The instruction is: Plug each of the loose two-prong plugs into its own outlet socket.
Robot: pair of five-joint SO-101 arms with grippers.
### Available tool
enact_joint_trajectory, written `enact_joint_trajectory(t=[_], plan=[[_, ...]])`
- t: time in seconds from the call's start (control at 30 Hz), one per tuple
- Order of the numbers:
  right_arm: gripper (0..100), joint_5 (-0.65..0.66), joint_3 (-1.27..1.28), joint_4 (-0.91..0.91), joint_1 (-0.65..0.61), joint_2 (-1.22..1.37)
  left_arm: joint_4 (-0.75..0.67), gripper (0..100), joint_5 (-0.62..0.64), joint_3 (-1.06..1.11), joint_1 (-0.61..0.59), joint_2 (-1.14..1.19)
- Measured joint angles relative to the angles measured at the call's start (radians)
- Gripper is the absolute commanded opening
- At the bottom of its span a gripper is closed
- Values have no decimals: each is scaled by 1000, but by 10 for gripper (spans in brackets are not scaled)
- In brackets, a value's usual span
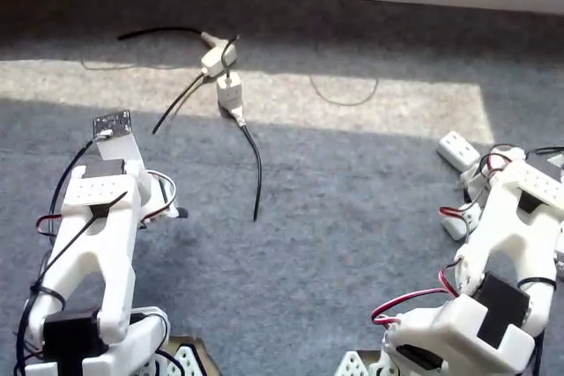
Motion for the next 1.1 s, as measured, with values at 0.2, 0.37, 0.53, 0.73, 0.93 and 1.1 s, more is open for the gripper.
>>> enact_joint_trajectory(t=[0.2,0.37,0.53,0.73,0.93,1.1], plan=[[238,0,170,-258,-5,-2,0,259,0,0,0,0],[95,0,236,-327,-15,-3,0,259,0,0,-2,0],[13,29,242,-328,-8,-3,0,259,0,0,-2,0],[13,89,170,-138,-75,-123,0,259,0,0,-2,0],[12,103,132,112,-356,-384,0,259,0,0,-2,0],[13,364,284,66,-703,-609,-5,259,2,3,-2,0]])
